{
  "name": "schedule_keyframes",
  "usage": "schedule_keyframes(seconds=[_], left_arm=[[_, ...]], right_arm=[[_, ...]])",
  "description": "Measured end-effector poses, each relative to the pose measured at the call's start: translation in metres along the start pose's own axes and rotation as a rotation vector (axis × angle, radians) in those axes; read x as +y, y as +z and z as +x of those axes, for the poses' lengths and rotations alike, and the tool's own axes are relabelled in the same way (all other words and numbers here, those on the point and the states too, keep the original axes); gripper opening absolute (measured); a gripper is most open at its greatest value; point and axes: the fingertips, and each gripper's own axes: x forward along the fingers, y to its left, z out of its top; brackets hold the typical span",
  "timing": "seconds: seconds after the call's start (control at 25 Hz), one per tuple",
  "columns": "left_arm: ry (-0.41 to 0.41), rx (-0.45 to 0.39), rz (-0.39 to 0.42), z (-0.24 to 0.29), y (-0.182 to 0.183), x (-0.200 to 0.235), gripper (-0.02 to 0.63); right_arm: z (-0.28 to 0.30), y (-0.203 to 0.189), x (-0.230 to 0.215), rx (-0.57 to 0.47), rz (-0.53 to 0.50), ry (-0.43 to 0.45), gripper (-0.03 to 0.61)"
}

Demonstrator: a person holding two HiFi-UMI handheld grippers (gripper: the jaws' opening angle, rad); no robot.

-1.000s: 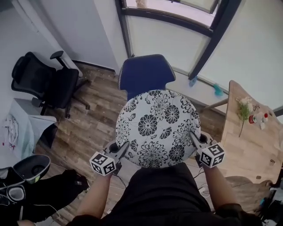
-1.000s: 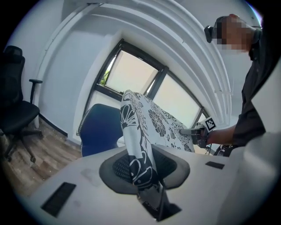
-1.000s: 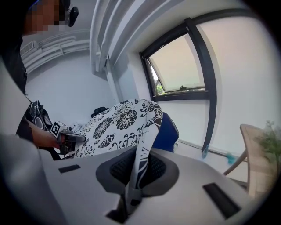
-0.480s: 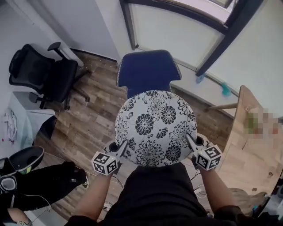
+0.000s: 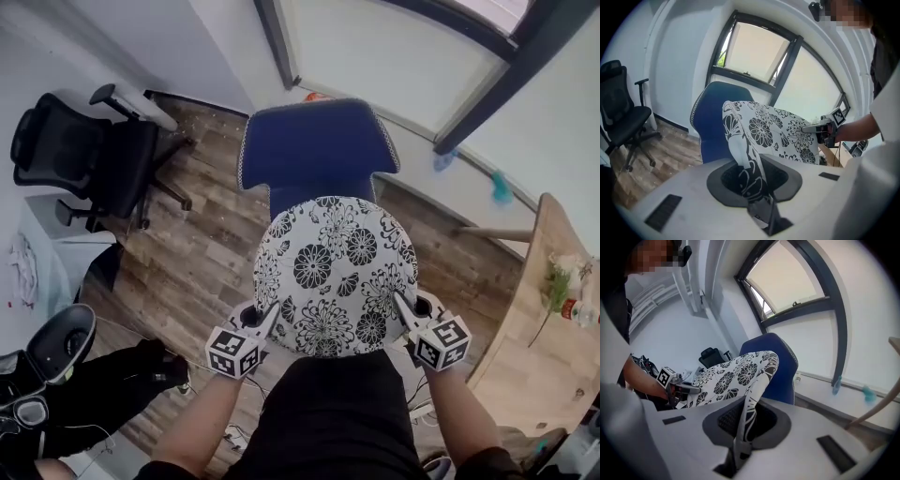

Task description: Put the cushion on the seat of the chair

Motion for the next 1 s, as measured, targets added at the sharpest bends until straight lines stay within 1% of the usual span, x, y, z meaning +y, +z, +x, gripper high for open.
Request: schedule_keyframes(seconds=[0.24, 0.36, 0.44, 0.52, 0.56, 0.64, 0.68, 0.84, 0.92, 1.0], left_arm=[[-0.019, 0.017, -0.017, 0.007, -0.009, 0.004, 0.064], [-0.030, 0.017, -0.008, -0.004, -0.005, -0.008, 0.064], [-0.041, 0.014, 0.021, -0.022, 0.002, -0.028, 0.064], [-0.057, 0.010, 0.069, -0.045, 0.007, -0.044, 0.064], [-0.065, 0.006, 0.085, -0.055, 0.006, -0.048, 0.064], [-0.079, -0.004, 0.092, -0.065, 0.000, -0.047, 0.064], [-0.080, -0.007, 0.088, -0.062, -0.002, -0.042, 0.064], [-0.055, 0.002, 0.077, -0.013, -0.007, -0.018, 0.064], [-0.054, 0.011, 0.081, -0.006, -0.008, -0.014, 0.064], [-0.064, 0.017, 0.076, -0.014, -0.004, -0.017, 0.064]], right_arm=[[0.003, -0.007, -0.002, 0.035, 0.030, -0.012, 0.034], [-0.014, -0.006, 0.007, 0.040, 0.035, -0.023, 0.034], [-0.040, 0.000, 0.023, 0.044, 0.031, -0.040, 0.034], [-0.064, 0.006, 0.046, 0.051, 0.021, -0.062, 0.034], [-0.070, 0.006, 0.056, 0.056, 0.013, -0.072, 0.034], [-0.073, -0.001, 0.069, 0.064, -0.004, -0.089, 0.034], [-0.069, -0.005, 0.066, 0.066, -0.007, -0.095, 0.034], [-0.035, -0.015, 0.024, 0.069, 0.016, -0.093, 0.034], [-0.033, -0.015, 0.022, 0.082, 0.016, -0.098, 0.034], [-0.042, -0.010, 0.033, 0.102, 0.011, -0.109, 0.034]])
